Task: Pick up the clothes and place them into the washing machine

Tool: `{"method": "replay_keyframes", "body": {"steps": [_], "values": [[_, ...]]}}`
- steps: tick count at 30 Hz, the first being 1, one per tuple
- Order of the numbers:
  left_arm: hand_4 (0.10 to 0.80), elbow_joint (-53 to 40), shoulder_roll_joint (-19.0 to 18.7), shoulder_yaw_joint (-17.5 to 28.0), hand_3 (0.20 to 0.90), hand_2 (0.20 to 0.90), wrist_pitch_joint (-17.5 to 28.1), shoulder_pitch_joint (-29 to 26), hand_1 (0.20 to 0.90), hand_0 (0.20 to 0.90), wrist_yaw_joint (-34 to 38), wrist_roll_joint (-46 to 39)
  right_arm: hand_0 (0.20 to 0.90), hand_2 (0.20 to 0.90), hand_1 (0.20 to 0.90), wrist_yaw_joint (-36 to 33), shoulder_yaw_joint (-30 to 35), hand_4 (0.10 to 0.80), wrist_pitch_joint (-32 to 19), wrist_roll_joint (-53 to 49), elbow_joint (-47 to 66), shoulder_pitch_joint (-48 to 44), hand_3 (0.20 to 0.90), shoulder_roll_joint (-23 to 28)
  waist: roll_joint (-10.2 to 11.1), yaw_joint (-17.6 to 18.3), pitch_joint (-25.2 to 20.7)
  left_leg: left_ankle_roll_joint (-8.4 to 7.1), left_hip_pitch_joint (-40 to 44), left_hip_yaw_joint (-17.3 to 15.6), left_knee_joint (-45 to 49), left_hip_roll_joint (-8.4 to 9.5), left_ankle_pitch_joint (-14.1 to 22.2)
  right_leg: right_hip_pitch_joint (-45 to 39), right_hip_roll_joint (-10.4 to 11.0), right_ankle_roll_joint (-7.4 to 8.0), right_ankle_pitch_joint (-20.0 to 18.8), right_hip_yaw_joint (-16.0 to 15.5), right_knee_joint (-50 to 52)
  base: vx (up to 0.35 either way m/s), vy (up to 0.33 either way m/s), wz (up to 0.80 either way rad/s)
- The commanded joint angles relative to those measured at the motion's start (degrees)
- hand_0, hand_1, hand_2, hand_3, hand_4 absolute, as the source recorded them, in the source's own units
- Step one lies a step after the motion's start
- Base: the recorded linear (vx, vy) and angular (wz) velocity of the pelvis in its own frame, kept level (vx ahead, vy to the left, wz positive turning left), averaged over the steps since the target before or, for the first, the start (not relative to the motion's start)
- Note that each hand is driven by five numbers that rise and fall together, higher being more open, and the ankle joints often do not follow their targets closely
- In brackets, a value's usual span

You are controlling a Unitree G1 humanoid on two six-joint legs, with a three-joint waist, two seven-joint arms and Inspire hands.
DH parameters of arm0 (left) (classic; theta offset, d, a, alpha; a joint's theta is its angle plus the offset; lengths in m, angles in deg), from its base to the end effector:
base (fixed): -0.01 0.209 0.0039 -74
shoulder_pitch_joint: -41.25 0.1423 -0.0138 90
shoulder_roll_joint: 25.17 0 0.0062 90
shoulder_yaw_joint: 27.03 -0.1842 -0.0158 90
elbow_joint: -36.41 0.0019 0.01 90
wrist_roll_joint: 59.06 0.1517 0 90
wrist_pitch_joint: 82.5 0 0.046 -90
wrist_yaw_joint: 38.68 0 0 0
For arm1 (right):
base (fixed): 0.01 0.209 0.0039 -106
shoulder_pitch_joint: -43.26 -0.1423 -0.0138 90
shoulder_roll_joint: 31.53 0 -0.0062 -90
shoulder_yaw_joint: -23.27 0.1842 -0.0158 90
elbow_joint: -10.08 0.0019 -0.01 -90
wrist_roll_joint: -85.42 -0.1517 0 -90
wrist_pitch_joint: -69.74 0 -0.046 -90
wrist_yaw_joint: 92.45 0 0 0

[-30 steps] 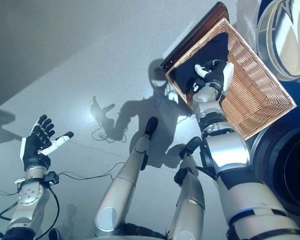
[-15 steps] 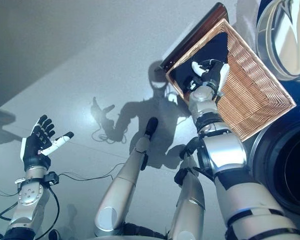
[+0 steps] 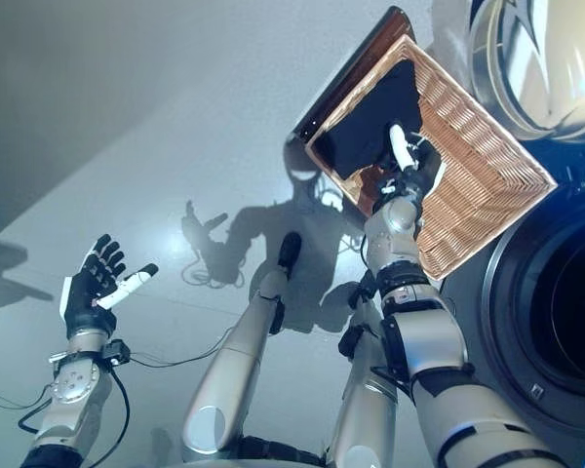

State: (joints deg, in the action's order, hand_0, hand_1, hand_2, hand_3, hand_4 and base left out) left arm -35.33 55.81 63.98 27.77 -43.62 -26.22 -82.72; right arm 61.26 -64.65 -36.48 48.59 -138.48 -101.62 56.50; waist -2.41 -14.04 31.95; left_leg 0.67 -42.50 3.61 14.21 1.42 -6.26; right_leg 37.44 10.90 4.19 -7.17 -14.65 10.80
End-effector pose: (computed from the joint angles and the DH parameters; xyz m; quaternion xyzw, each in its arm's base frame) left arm 0.1830 0.2635 0.0079 0.0272 0.0053 0.1891 0.9816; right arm 0.3706 -0.1758 0.1409 0.2204 -0.0587 -0.2594 0.9384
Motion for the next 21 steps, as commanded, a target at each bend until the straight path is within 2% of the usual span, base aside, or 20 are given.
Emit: {"method": "replay_keyframes", "body": {"steps": [1, 2, 3, 7, 16, 21], "values": [[0.8, -2.27, -1.46, 3.61, 0.9, 0.9, 3.02, 6.01, 0.9, 0.9, 1.27, -1.74, 0.2, 0.2, 0.2, -1.28, -2.08, 0.3, -3.07, 7.3, 7.5, -0.07, 0.2, 3.49, -1.87, 0.01, -2.15, -1.38, -2.48, -1.93, -0.1, 1.81, 2.49, 1.42, 2.3, 2.11, -0.3, 1.61, -0.54, -0.01, -0.01, -0.06], [0.8, -2.19, -1.37, 3.69, 0.9, 0.9, 3.09, 6.01, 0.9, 0.9, 1.33, -1.77, 0.496, 0.496, 0.496, -2.01, -2.8, 0.512, -2.12, 9.83, 7.22, -0.6, 0.496, 3.94, -1.91, 0.06, -2.15, -1.39, -2.61, -2.0, -0.12, 1.77, 2.45, 1.55, 2.29, 2.1, -0.35, 1.69, -0.62, -0.009, -0.009, -0.04], [0.8, -2.14, -1.37, 3.79, 0.9, 0.9, 3.12, 5.99, 0.9, 0.9, 1.41, -1.65, 0.9, 0.9, 0.9, -2.41, -3.74, 0.8, -1.24, 12.48, 7.46, -0.99, 0.9, 4.28, -1.88, 0.11, -2.15, -1.4, -2.66, -2.08, -0.23, 1.74, 2.4, 1.71, 2.27, 2.09, -0.42, 1.73, -0.67, -0.007, -0.009, -0.03], [0.8, -2.05, -1.36, 3.76, 0.9, 0.9, 3.51, 6.06, 0.9, 0.9, 1.74, -1.13, 0.9, 0.9, 0.9, -4.54, -5.33, 0.8, 0.91, 19.25, 6.43, -2.42, 0.9, 4.69, -1.74, 0.34, -2.15, -1.4, -2.9, -2.12, -0.13, 1.64, 2.31, 2.06, 2.26, 2.13, -0.68, 1.96, -0.76, 0.0, -0.005, -0.03], [0.8, -2.95, -1.91, 4.52, 0.9, 0.9, 3.87, 6.12, 0.9, 0.9, 2.34, -0.41, 0.9, 0.9, 0.9, -6.55, -6.01, 0.8, 3.36, 24.38, 1.81, -6.96, 0.9, 4.51, -1.25, 0.14, -2.15, -1.34, -2.49, -2.05, -0.24, 1.73, 2.46, 1.54, 2.28, 2.24, -0.59, 1.87, -0.78, 0.004, 0.005, 0.02], [0.8, -3.21, -2.59, 5.71, 0.9, 0.9, 4.68, 6.24, 0.9, 0.9, 3.16, 1.0, 0.9, 0.9, 0.9, -9.93, -11.21, 0.8, 8.01, 39.13, 4.17, -6.92, 0.9, 7.56, -1.01, -0.18, -2.15, -1.58, -2.33, -1.79, -0.58, 1.88, 2.19, 1.05, 2.47, 2.54, -0.63, 1.42, -0.9, 0.012, -0.004, 0.11]]}}
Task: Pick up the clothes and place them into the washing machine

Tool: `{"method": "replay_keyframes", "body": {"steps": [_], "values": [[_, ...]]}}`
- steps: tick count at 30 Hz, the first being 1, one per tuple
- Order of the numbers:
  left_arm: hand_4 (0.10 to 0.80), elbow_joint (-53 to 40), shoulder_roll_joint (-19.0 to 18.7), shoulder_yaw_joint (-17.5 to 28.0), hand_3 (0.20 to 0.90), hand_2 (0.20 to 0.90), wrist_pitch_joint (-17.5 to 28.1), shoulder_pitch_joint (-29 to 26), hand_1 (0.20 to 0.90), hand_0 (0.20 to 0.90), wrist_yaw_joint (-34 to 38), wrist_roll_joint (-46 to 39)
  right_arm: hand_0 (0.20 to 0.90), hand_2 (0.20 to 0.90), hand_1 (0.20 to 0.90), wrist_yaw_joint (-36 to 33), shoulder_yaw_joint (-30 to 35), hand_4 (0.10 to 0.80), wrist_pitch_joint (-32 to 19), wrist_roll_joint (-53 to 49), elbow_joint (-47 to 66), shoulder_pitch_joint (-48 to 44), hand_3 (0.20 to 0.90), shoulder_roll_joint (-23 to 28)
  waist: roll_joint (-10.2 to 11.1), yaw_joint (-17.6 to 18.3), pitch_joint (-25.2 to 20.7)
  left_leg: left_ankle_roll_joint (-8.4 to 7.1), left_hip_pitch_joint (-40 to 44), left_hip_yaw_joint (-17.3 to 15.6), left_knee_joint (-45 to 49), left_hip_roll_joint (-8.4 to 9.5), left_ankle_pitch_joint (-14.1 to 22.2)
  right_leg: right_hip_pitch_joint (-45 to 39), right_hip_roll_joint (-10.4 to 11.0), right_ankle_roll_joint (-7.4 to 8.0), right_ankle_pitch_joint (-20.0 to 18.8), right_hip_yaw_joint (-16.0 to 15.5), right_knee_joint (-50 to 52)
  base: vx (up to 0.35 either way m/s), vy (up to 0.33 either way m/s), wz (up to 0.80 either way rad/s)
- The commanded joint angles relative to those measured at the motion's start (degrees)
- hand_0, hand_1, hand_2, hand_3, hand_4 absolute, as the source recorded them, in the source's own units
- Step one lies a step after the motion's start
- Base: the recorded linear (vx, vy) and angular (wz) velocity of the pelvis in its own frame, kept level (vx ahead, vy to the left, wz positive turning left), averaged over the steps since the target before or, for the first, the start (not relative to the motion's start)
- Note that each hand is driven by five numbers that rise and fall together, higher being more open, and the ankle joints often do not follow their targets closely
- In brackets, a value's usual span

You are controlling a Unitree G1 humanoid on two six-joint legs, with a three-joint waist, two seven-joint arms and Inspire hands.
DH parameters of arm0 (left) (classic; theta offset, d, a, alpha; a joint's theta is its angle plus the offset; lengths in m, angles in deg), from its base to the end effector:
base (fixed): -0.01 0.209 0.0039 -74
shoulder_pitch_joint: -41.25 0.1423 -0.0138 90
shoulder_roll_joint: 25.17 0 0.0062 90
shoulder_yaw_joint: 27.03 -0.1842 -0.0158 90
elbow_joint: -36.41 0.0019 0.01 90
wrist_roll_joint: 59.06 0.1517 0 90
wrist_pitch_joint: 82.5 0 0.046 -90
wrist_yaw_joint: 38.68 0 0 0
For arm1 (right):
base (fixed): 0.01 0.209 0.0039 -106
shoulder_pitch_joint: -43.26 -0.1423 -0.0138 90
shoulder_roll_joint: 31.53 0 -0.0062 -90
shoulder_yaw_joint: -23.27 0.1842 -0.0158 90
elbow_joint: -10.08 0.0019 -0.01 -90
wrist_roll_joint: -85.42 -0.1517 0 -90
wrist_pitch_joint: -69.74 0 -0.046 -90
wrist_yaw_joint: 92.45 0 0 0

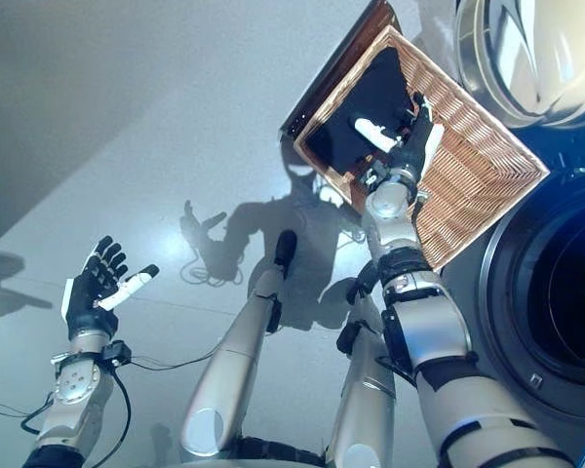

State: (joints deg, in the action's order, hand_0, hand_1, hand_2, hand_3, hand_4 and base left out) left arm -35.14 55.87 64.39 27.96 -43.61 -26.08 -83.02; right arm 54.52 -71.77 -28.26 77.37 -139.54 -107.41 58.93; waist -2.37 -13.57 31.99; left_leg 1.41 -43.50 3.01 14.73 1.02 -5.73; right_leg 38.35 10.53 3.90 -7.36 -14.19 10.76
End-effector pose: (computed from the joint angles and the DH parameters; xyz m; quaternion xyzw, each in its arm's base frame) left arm 0.1826 0.2649 0.0080 0.0245 0.0039 0.1951 0.9805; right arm 0.3815 -0.1616 0.1686 -0.0821 -0.1018 -0.2553 0.9580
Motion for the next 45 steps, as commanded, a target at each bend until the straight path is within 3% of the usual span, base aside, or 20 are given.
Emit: {"method": "replay_keyframes", "body": {"steps": [1, 6, 30, 45], "values": [[0.8, -3.97, -2.64, 5.45, 0.9, 0.9, 4.53, 6.35, 0.9, 0.9, 3.09, 1.6, 0.9, 0.9, 0.9, -3.39, -4.88, 0.8, 0.78, 12.86, 5.99, -0.57, 0.9, 5.72, -1.07, -0.57, -2.2, -2.35, -1.35, -1.06, -1.2, 2.41, 1.66, 0.15, 2.91, 2.86, -0.47, 0.77, -0.79, 0.009, -0.008, 0.12], [0.8, -3.83, -3.11, 6.54, 0.9, 0.9, 4.91, 6.27, 0.9, 0.9, 2.94, 2.77, 0.9, 0.9, 0.9, -3.18, -10.21, 0.8, 5.0, 26.65, 7.46, 0.68, 0.9, 10.48, -0.9, -0.74, -2.2, -2.61, -2.31, -0.62, -1.13, 2.52, 1.46, 0.59, 3.03, 3.02, -0.48, 0.06, -0.84, 0.005, -0.008, 0.06], [0.8, -4.02, -1.07, 5.81, 0.9, 0.9, 5.48, 7.02, 0.9, 0.9, 0.36, 3.61, 0.9, 0.9, 0.9, -5.62, -13.2, 0.8, 9.04, 48.51, 18.15, 12.67, 0.9, 26.89, 0.07, 1.57, -2.2, -2.55, -3.57, -1.05, 0.02, 2.15, 1.9, 2.6, 3.18, 2.93, 0.0, 0.82, 0.83, -0.001, 0.003, -0.02], [0.8, -2.21, -2.53, 4.26, 0.9, 0.9, 5.66, 6.47, 0.9, 0.9, -1.9, 2.21, 0.9, 0.9, 0.9, -3.52, -31.42, 0.8, 11.92, 62.73, 10.21, 1.89, 0.9, 31.37, -0.35, 0.23, -2.2, -2.75, -3.21, -1.05, -0.39, 2.15, 1.35, 2.36, 3.37, 2.93, -0.26, 0.87, 0.34, 0.0, 0.0, 0.01]]}}
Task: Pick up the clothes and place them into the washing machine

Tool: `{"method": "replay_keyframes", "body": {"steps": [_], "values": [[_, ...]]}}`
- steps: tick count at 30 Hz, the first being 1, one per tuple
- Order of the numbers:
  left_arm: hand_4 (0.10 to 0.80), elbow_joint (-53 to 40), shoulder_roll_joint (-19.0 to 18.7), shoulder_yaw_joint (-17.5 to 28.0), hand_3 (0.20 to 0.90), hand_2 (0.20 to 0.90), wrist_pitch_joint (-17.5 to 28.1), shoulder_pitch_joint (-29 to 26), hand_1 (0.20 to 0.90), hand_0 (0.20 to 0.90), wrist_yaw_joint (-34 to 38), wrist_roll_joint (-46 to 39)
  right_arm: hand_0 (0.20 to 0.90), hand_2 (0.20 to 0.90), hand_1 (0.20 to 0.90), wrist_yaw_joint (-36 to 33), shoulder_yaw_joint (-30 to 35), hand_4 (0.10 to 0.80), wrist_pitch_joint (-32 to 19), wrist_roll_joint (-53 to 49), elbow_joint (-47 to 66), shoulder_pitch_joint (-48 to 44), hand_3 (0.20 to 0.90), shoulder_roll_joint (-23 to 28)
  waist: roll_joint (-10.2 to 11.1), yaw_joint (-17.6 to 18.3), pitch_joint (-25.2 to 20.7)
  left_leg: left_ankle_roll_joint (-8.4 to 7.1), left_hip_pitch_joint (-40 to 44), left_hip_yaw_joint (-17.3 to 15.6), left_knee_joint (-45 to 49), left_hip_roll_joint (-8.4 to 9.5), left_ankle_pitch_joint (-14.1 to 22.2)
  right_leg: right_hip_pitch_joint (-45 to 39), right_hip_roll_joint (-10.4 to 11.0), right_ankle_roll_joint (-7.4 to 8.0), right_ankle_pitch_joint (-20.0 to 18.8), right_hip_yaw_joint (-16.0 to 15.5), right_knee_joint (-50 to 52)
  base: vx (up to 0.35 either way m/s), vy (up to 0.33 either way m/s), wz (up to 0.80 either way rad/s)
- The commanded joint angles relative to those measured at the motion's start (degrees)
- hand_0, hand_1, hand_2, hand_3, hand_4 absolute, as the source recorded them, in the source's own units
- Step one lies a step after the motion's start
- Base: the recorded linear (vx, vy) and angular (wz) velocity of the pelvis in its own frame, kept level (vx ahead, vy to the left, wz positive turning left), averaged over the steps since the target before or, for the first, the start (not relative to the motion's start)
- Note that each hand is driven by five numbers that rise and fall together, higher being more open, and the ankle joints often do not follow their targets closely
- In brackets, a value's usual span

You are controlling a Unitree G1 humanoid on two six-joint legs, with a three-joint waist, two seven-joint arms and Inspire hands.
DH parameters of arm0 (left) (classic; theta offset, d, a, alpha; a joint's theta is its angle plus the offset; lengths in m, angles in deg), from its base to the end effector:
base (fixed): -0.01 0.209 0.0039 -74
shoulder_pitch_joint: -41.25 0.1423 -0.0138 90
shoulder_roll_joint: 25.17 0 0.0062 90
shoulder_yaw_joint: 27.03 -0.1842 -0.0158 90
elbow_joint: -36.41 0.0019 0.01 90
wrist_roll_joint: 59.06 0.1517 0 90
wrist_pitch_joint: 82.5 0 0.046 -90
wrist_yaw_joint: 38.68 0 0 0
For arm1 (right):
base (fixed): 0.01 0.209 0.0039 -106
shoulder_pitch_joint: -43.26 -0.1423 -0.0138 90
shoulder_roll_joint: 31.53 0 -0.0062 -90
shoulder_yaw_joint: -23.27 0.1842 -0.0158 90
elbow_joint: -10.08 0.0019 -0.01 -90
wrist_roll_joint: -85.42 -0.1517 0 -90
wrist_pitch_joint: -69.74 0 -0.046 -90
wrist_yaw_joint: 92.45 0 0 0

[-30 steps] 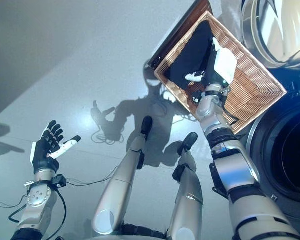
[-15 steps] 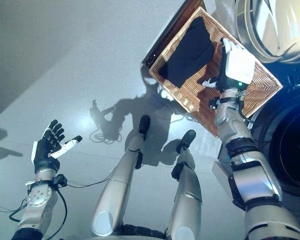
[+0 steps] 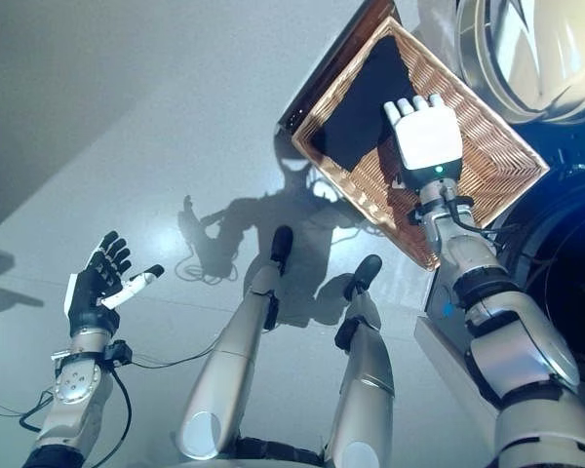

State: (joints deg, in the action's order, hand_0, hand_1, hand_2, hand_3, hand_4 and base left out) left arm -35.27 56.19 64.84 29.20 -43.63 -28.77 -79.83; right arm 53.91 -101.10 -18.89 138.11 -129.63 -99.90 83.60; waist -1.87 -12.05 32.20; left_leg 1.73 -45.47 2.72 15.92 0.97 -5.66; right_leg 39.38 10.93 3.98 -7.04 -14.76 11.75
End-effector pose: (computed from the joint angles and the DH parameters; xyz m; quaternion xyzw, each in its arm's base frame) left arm 0.1829 0.2640 0.0093 0.0475 -0.0084 0.1650 0.9851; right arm 0.3538 -0.2503 0.1555 -0.7956 -0.2033 -0.1478 0.5513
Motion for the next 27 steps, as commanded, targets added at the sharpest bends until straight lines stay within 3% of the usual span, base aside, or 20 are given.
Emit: {"method": "replay_keyframes", "body": {"steps": [1, 7, 15, 27], "values": [[0.8, -2.66, -3.02, 3.67, 0.9, 0.9, 4.48, 6.54, 0.9, 0.9, 0.77, -1.16, 0.9, 0.9, 0.9, -2.83, -3.23, 0.8, 2.63, 2.68, -0.08, -6.39, 0.9, 6.71, -0.87, -1.46, -2.4, -3.09, -1.23, -0.71, -1.67, 2.23, 1.23, 1.27, 2.93, 2.89, -0.59, 1.35, -0.76, 0.004, -0.011, 0.06], [0.8, -2.84, -3.95, 3.1, 0.9, 0.9, 4.54, 6.24, 0.9, 0.9, 0.69, -1.07, 0.9, 0.9, 0.9, -3.49, -7.24, 0.8, 4.81, 5.79, -2.39, -9.38, 0.9, 6.25, -0.69, -2.15, -2.4, -3.35, -1.08, -0.32, -1.98, 2.28, 0.98, 0.85, 2.93, 2.93, -0.56, 1.04, -1.29, 0.007, -0.007, 0.07], [0.8, -2.94, -4.4, 2.4, 0.9, 0.9, 4.6, 6.05, 0.9, 0.9, 1.31, -0.85, 0.9, 0.9, 0.9, -6.61, -6.64, 0.8, 7.67, 7.07, -2.37, -10.53, 0.9, 7.16, -0.65, -2.63, -2.4, -3.34, -1.23, 0.23, -2.16, 2.53, 0.68, 0.53, 3.08, 3.06, -0.43, 0.62, -1.32, 0.012, 0.0, 0.06], [0.8, -3.31, -4.16, 1.82, 0.9, 0.9, 4.75, 5.96, 0.9, 0.9, 1.16, -1.6, 0.9, 0.9, 0.9, -6.55, -10.02, 0.8, 7.73, 8.84, -3.38, -12.63, 0.9, 6.04, -1.08, -2.93, -2.4, -3.42, -3.18, 0.26, -2.32, 2.49, 0.43, 2.59, 2.89, 2.79, -0.58, 0.48, -1.57, 0.003, 0.002, -0.01]]}}
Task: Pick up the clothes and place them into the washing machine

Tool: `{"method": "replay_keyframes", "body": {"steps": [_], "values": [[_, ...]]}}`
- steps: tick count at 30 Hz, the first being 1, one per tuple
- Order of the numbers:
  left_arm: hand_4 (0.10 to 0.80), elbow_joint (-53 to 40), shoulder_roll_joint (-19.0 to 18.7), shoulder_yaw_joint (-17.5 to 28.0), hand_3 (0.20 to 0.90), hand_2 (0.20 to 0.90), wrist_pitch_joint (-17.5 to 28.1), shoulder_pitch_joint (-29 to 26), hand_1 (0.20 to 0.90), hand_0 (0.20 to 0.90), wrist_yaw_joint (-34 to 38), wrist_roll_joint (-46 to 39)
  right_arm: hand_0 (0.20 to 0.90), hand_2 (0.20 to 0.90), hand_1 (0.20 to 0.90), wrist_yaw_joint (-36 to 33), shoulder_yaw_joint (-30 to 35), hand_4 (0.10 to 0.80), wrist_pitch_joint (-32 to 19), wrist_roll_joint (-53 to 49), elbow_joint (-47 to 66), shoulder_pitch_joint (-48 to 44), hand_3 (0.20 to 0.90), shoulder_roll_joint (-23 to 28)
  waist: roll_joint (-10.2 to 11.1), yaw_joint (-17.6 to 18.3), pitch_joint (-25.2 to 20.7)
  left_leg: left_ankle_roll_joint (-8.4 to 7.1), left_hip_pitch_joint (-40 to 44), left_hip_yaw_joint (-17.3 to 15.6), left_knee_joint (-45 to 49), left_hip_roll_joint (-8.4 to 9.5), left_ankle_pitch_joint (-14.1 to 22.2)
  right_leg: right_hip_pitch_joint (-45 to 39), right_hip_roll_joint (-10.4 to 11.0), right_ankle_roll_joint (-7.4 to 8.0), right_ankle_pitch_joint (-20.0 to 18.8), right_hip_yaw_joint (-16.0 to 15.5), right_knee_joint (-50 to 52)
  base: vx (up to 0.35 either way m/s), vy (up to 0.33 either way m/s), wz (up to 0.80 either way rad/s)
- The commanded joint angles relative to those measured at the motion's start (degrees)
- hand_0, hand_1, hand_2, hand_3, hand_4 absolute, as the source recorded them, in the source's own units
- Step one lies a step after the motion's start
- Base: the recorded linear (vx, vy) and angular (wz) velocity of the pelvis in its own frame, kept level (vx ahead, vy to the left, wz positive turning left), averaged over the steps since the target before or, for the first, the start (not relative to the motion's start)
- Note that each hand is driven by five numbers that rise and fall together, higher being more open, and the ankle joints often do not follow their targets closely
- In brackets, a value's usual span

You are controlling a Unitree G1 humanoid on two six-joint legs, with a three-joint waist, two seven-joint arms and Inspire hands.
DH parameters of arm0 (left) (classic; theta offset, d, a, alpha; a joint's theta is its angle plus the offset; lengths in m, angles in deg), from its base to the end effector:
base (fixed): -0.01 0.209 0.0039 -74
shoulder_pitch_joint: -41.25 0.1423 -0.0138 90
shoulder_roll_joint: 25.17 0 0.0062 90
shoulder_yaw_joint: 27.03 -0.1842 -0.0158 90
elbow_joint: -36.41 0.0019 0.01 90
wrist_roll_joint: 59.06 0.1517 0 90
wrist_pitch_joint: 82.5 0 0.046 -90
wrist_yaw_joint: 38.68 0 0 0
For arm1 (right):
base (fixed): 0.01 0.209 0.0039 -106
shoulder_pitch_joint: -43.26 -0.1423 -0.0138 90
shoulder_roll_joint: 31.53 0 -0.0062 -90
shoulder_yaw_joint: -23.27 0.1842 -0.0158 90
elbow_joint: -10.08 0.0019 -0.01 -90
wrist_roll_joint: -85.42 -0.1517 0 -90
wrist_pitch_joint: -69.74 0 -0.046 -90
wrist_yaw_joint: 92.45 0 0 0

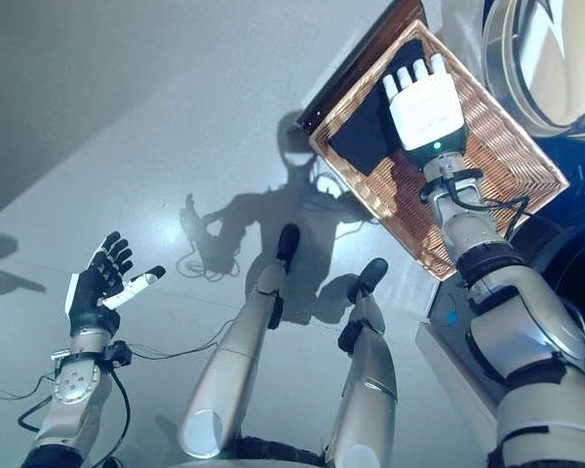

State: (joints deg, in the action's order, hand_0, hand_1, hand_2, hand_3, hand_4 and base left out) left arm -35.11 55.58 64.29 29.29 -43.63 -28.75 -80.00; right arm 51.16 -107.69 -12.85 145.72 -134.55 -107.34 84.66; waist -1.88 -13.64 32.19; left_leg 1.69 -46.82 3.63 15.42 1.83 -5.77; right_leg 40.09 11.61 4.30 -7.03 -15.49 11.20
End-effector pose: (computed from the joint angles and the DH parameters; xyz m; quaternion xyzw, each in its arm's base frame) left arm 0.1829 0.2648 0.0094 0.0514 -0.0069 0.1614 0.9855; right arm 0.3638 -0.2546 0.1843 -0.8545 -0.2194 -0.1863 0.4325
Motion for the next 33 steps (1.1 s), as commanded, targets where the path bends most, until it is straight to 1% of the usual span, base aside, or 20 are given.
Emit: {"method": "replay_keyframes", "body": {"steps": [1, 6, 11, 24, 33], "values": [[0.8, -3.46, -3.66, 2.33, 0.9, 0.9, 4.68, 6.09, 0.9, 0.9, 1.05, -1.53, 0.9, 0.9, 0.9, -3.52, -3.91, 0.8, 1.56, 1.41, 1.4, -5.27, 0.9, 4.85, -1.06, -1.42, -2.4, -3.49, -1.65, -0.61, -1.86, 1.48, 0.79, 1.76, 2.13, 2.49, -0.37, 1.23, -0.97, 0.0, 0.0, 0.0], [0.8, -3.43, -4.0, 2.5, 0.9, 0.9, 4.68, 6.09, 0.9, 0.9, 1.01, -1.91, 0.9, 0.9, 0.9, -3.37, -5.22, 0.8, 1.42, 1.08, -0.39, -6.04, 0.9, 4.54, -0.95, -1.44, -2.4, -3.62, -2.67, -0.34, -2.16, 1.44, 0.13, 2.61, 2.12, 2.5, -0.72, 1.13, -1.15, 0.007, -0.003, 0.03], [0.8, -3.7, -4.68, 2.75, 0.9, 0.9, 4.88, 6.37, 0.9, 0.9, 1.3, -1.78, 0.9, 0.9, 0.9, -3.81, -5.75, 0.8, 1.47, 0.55, -1.7, -6.44, 0.9, 4.31, -0.94, -1.83, -2.4, -3.92, -3.23, -0.1, -2.17, 1.32, 0.23, 3.0, 2.12, 2.57, -0.55, 0.79, -1.3, 0.006, -0.007, 0.06], [0.8, -4.21, -5.16, 2.54, 0.9, 0.9, 4.82, 6.79, 0.9, 0.9, 1.86, -1.27, 0.9, 0.9, 0.9, -4.15, -6.55, 0.8, 2.25, 0.68, -1.27, -7.87, 0.9, 3.32, -0.45, -2.64, -2.4, -4.07, -5.07, 0.81, -2.08, 1.46, 0.06, 3.96, 2.18, 2.61, -0.41, -0.41, -1.22, 0.008, -0.003, 0.05], [0.8, -4.61, -4.93, 3.0, 0.9, 0.9, 4.89, 7.13, 0.9, 0.9, 2.2, -1.41, 0.9, 0.9, 0.9, -3.57, -6.8, 0.8, 2.9, 1.13, -3.45, -7.34, 0.9, 1.83, -0.85, -2.73, -2.4, -4.05, -6.37, 0.95, -1.9, 1.54, 0.06, 5.48, 2.26, 2.56, -0.21, -0.29, -0.72, 0.0, 0.0, 0.0]]}}
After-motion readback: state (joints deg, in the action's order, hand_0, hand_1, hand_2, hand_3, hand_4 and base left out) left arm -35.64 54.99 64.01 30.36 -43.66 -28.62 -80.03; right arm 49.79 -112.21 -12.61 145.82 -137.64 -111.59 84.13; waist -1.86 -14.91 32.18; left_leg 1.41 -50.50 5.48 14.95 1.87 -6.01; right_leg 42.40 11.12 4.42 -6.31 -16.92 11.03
